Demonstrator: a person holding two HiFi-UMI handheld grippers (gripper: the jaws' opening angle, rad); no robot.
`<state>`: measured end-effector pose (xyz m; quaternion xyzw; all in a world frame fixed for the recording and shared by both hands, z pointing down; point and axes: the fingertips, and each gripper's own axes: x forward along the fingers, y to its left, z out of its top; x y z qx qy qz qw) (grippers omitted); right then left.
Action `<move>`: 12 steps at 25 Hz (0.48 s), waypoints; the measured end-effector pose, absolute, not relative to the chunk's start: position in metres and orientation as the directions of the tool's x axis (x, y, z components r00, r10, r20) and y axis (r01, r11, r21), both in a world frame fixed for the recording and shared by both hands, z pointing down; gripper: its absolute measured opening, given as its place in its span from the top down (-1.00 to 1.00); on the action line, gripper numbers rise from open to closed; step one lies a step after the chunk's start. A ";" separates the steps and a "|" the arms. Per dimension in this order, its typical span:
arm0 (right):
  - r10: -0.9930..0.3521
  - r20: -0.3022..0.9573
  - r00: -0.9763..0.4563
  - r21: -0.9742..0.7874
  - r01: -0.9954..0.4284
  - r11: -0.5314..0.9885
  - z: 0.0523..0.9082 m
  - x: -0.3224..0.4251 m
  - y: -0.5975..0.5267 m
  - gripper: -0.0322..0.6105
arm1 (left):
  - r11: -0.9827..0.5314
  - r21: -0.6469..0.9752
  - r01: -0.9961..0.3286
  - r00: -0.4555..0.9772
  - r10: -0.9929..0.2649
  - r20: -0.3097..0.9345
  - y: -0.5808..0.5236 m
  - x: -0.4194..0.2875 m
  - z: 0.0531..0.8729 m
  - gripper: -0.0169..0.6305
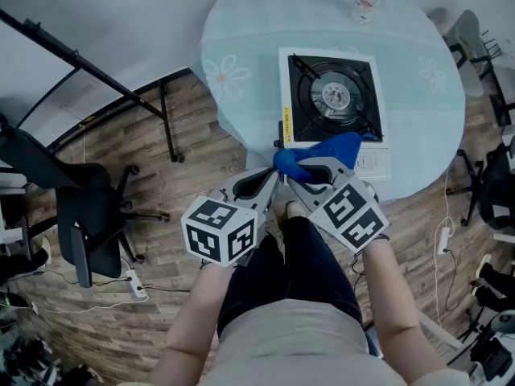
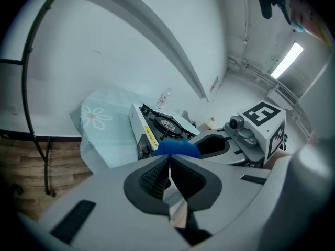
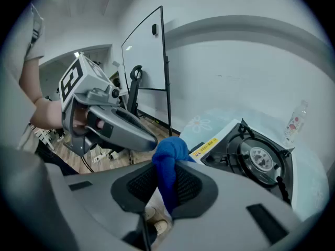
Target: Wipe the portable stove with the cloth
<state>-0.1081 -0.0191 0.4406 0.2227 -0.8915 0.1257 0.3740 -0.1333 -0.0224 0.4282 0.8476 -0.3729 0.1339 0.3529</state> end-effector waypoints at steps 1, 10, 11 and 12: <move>-0.299 0.712 -0.636 -0.071 -0.489 0.870 0.437 -0.108 -0.019 0.65 | -0.472 0.498 -0.727 0.685 -0.540 0.489 -0.023 -0.134 0.427 0.86; -0.334 0.600 -0.727 -0.126 -0.498 0.858 0.390 -0.090 -0.024 0.65 | -0.525 0.482 -0.701 0.709 -0.584 0.395 -0.029 -0.121 0.390 0.86; -0.341 0.593 -0.730 -0.123 -0.500 0.857 0.385 -0.087 -0.024 0.65 | -0.527 0.477 -0.703 0.707 -0.589 0.390 -0.029 -0.119 0.386 0.86; -0.347 0.587 -0.731 -0.117 -0.501 0.857 0.380 -0.085 -0.024 0.65 | -0.531 0.473 -0.703 0.707 -0.593 0.385 -0.030 -0.116 0.383 0.86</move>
